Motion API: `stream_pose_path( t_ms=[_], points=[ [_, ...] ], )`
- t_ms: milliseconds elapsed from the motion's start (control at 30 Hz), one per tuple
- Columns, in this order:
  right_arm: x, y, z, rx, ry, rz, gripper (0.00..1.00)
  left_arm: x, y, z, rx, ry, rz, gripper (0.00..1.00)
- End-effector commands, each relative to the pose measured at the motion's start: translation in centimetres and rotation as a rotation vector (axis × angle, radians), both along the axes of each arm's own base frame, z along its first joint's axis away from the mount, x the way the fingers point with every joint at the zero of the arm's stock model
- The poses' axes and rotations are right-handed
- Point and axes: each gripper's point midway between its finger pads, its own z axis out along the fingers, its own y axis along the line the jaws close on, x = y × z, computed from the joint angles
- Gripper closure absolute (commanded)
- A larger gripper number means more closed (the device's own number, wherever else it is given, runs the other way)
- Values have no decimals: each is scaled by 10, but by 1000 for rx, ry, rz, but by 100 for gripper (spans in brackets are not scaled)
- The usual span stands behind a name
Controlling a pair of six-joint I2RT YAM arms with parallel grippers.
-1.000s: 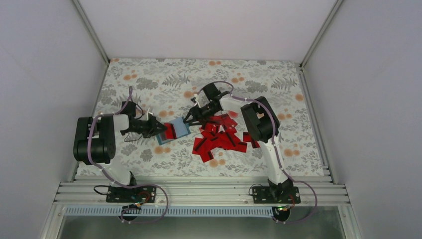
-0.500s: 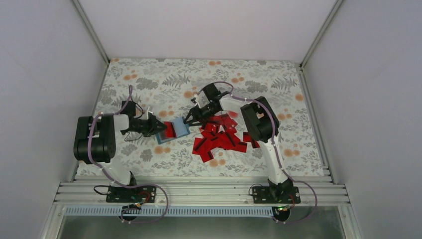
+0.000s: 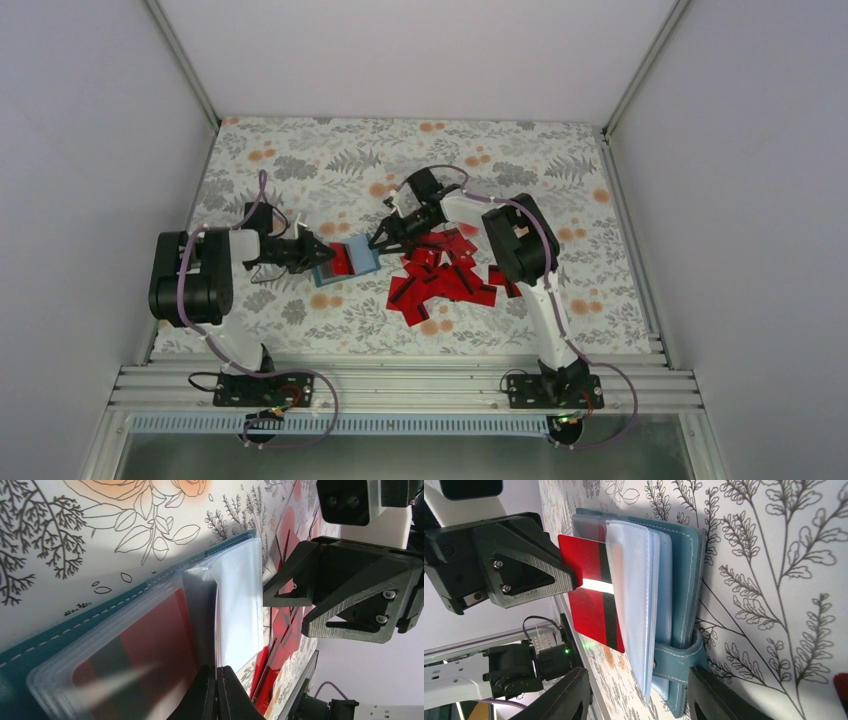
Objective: Put the credit cards into the card holder
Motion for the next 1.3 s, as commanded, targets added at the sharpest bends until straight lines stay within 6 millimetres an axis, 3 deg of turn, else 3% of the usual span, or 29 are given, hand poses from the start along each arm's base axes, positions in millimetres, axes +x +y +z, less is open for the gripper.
stream_pose_path(
  t_ms=[0,733,1267],
  points=[
    [-8,0,-24,-51,40,10,50,13,5,-1,14,-49,7,98],
    [-14,-4,-34,-67,53,32,50,26,15,11,85,-112,35,98],
    [-17,-5,-39,-67,62,45,50,15,8,0,42,-106,8,98]
  ],
)
